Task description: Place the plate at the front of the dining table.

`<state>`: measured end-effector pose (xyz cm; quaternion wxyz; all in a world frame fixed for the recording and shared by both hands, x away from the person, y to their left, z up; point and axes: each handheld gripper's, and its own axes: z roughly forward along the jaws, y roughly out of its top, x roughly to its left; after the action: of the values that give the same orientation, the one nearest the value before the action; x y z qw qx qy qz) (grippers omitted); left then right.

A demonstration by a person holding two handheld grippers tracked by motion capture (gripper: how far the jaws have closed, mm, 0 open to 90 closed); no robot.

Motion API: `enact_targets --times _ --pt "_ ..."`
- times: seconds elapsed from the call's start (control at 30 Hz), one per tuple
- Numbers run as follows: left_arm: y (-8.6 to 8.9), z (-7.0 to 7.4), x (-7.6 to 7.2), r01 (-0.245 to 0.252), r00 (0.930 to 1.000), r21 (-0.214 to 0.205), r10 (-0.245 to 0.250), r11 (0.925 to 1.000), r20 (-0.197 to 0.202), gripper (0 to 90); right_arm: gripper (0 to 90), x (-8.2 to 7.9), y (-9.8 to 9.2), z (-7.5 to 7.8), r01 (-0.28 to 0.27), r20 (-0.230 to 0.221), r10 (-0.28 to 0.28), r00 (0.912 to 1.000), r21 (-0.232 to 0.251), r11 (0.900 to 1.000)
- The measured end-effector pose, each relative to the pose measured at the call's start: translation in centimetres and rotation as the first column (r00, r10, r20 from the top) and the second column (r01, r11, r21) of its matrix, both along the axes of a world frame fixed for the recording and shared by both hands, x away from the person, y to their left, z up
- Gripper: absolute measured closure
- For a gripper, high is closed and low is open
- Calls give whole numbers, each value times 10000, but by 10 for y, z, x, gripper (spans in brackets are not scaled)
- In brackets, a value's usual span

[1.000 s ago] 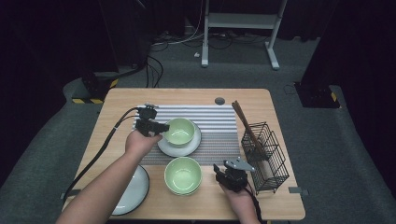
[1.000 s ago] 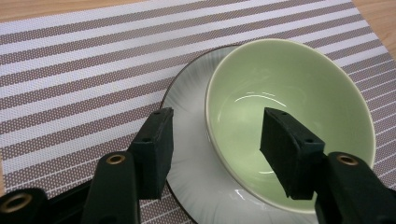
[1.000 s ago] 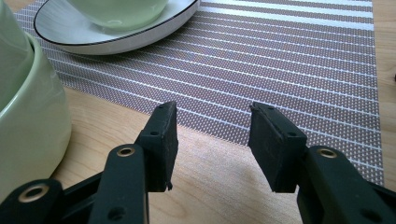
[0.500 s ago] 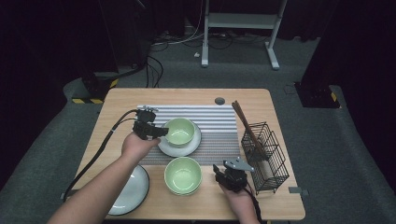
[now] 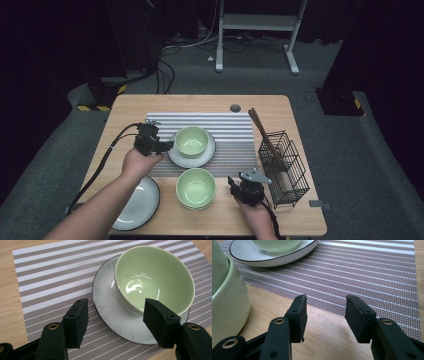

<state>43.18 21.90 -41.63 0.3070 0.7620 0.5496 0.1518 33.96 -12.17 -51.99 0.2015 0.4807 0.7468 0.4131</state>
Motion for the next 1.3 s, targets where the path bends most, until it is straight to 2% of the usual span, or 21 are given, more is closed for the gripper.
enact_targets --times 0.23,0.37,0.5,0.57,0.63,0.73,0.83,0.93,1.03,1.3 --pt "7 0 -11 55 9996 178 -60 9998 279 372 517 0 1 0 -5 -8 5 10000 -3 10000" --pt "11 -3 -19 134 9996 -90 -132 9999 247 373 517 0 1 0 -11 -16 11 10000 -21 10000" --pt "14 -5 -26 183 9985 305 -198 9994 503 372 517 -1 1 0 -28 -21 27 10000 -47 10000" --pt "18 -6 -29 184 9988 76 -188 9998 450 372 517 -1 1 -1 -31 -18 31 10000 -64 10000" --pt "21 -8 -32 189 9989 23 -190 9998 422 369 517 0 1 -1 -40 -14 40 10000 -74 10000" --pt "23 -9 -38 234 9980 445 -259 9987 579 359 517 0 2 -1 -37 -32 37 10000 -83 10000" --pt "28 -11 -44 282 9981 115 -288 9995 551 356 516 0 2 -1 -32 -46 32 10000 -80 10000" --pt "32 -14 -49 267 9976 285 -285 9992 638 349 513 -1 2 -1 -46 -54 46 10000 -99 9999" --pt "36 -17 -53 293 9981 135 -300 9995 534 348 510 -1 2 -1 -67 -50 66 10000 -123 9999" --pt "43 -27 -66 445 9977 192 -454 9988 508 342 513 -1 4 -1 -199 -53 198 9998 -205 9996"
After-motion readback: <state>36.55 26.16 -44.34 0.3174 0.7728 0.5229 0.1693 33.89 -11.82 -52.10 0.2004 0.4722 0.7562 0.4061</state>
